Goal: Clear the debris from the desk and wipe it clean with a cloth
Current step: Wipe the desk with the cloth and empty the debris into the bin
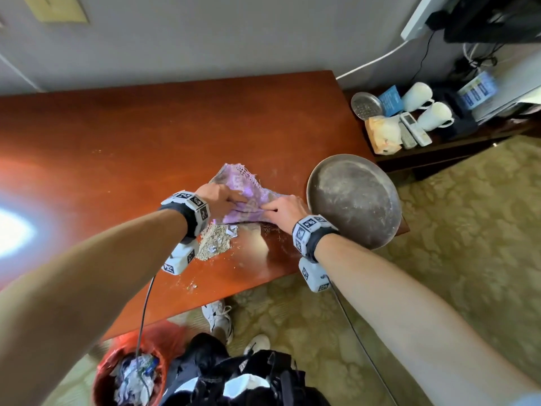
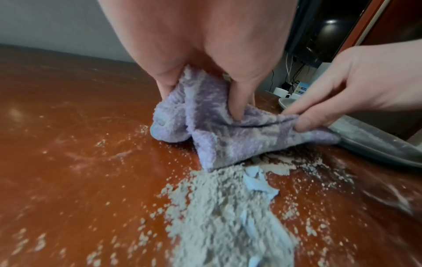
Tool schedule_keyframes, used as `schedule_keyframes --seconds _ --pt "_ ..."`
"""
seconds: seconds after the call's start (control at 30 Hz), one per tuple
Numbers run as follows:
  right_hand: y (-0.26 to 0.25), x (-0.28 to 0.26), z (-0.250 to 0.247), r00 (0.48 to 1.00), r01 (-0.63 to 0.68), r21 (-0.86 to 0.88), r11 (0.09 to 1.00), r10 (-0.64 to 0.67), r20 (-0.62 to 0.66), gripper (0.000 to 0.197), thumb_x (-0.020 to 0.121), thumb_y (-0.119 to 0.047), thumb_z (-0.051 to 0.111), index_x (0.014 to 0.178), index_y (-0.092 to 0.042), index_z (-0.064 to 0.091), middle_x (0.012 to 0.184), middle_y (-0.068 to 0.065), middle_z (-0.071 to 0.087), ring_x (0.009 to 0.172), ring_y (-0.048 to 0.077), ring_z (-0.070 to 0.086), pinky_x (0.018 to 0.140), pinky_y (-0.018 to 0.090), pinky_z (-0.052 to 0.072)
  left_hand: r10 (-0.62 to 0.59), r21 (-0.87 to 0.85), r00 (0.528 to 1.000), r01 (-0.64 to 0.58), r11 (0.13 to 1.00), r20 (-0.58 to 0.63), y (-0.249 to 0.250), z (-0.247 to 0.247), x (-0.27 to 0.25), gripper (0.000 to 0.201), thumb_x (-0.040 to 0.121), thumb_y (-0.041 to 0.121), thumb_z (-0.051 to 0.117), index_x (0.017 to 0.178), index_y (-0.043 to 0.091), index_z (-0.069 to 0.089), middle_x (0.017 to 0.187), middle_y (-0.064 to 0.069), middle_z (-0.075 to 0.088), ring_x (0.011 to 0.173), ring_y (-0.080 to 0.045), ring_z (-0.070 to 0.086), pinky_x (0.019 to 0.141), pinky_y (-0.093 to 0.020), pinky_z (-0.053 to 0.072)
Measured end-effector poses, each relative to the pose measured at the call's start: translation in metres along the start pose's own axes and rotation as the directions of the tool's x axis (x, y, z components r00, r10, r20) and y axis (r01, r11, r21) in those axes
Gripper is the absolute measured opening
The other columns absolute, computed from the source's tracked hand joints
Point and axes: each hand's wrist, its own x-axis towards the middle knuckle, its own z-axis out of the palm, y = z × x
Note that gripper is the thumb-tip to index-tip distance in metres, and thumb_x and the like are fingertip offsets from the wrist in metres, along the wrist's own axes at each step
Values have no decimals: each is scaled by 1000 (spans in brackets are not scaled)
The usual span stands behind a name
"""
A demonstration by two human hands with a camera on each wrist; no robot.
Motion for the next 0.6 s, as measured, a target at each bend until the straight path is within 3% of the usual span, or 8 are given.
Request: schedule_keyframes --seconds 0.07,0.13,0.23,0.37,0.4,0.5,0.6 --pt "2 7 -11 999 -24 3 1000 24 -35 28 96 -37 57 121 -29 69 117 4 71 102 27 64 89 26 44 9 -3 998 -9 1000 -68 6 -5 1 33 100 21 51 121 43 62 124 17 64 61 -4 61 68 -25 57" --pt "5 12 -16 996 -58 8 998 58 -61 27 97 -36 57 120 -31 69 120 2 70 106 28 63 89 26 45 24 20 993 -21 1000 -114 13 -13 5 35 100 19 48 122 43 62 119 11 68 68 -12 61 74 -28 57" --pt "10 15 -19 989 -98 12 995 99 -106 27 98 -30 53 120 -33 69 120 3 69 107 29 63 89 29 47 62 13 988 -61 998 -139 21 -23 14 36 101 17 47 128 37 61 126 7 64 73 -11 56 70 -17 48" --pt "19 16 -20 975 -154 70 986 163 -154 28 99 -29 54 123 -33 68 113 6 72 100 29 63 86 30 47 99 -56 990 -106 993 -101 25 -30 34 39 100 12 48 128 36 62 129 -1 63 67 -14 59 52 -7 42" --pt "20 17 -18 972 -164 80 983 175 -155 28 99 -29 54 123 -32 67 112 7 72 99 30 64 86 30 48 113 -46 990 -117 992 -88 26 -31 39 39 100 12 48 128 35 61 137 1 57 74 -13 62 57 -7 44" --pt "24 15 -11 965 -210 91 973 222 -140 29 100 -27 52 124 -30 67 105 14 72 91 33 64 85 32 50 165 -4 985 -165 986 -50 34 -32 52 42 101 10 46 131 37 58 152 10 38 115 -14 60 83 -14 46" --pt "29 11 -5 949 -261 89 961 272 -157 31 100 -22 48 124 -30 67 103 19 71 92 37 64 89 37 52 193 37 981 -193 981 -7 41 -29 65 49 99 4 43 132 38 57 154 11 33 128 -17 52 93 -23 47"
